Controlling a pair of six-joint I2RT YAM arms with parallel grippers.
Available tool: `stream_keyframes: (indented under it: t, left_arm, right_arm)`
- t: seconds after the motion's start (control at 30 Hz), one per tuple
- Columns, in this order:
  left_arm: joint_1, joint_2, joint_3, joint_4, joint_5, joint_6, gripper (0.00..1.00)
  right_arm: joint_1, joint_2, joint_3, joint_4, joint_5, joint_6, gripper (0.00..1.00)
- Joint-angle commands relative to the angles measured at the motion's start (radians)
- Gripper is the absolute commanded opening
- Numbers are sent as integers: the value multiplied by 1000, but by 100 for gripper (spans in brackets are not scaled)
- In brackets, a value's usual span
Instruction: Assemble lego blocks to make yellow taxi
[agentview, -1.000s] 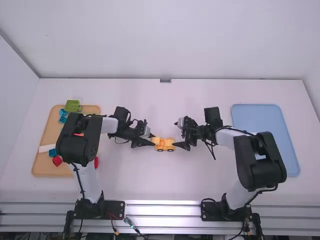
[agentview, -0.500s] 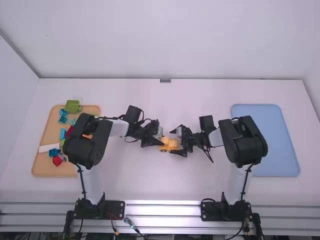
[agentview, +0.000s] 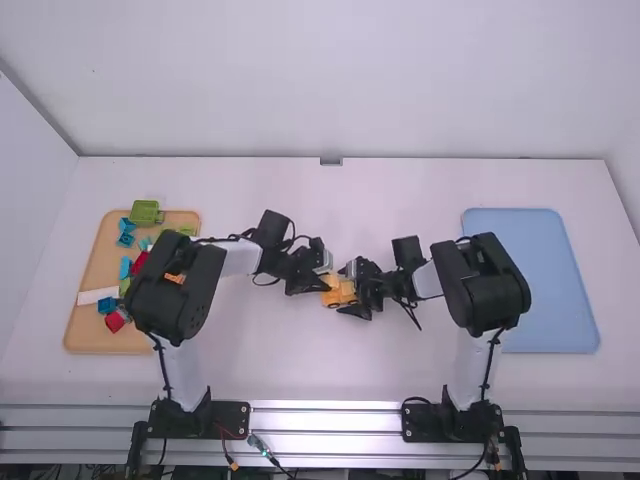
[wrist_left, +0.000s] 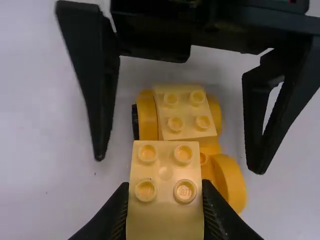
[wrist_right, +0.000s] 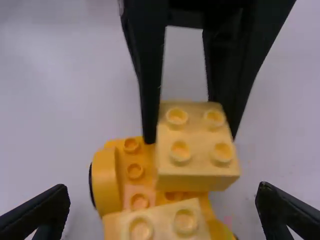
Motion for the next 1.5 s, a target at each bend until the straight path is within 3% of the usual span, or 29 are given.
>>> stream_keyframes:
  t: [0.0, 0.17, 0.3, 0.53, 0.77, 0.9, 1.3, 1.47]
  left_arm:
    - [-3, -24, -16, -10, -53, -45, 2]
    - [-5, -57, -34, -20, -53, -45, 2]
    - [-9, -94, -83, 14, -49, -45, 2]
    - [-10, -166, -170, 116, -51, -46, 2]
    - [-11, -203, -185, 129, -51, -102, 2]
    - [-12, -203, -199, 129, -52, -101, 2]
    - [-17, -243, -212, 101, -103, -132, 2]
    - [-17, -292, -212, 53, -103, -132, 2]
  right_arm:
    - [-14, 13, -19, -1, 6, -36, 96]
    - [-39, 13, -29, -3, -6, -76, 94]
    - [-44, 13, -28, -1, -10, -76, 81]
    - [4, 13, 13, -32, 31, -138, 88]
    - [8, 13, 135, -377, 43, -366, 83]
    - [10, 13, 180, -508, 35, -462, 72]
    - [33, 13, 179, -502, 25, -460, 85]
    - [79, 13, 178, -500, 74, -451, 60]
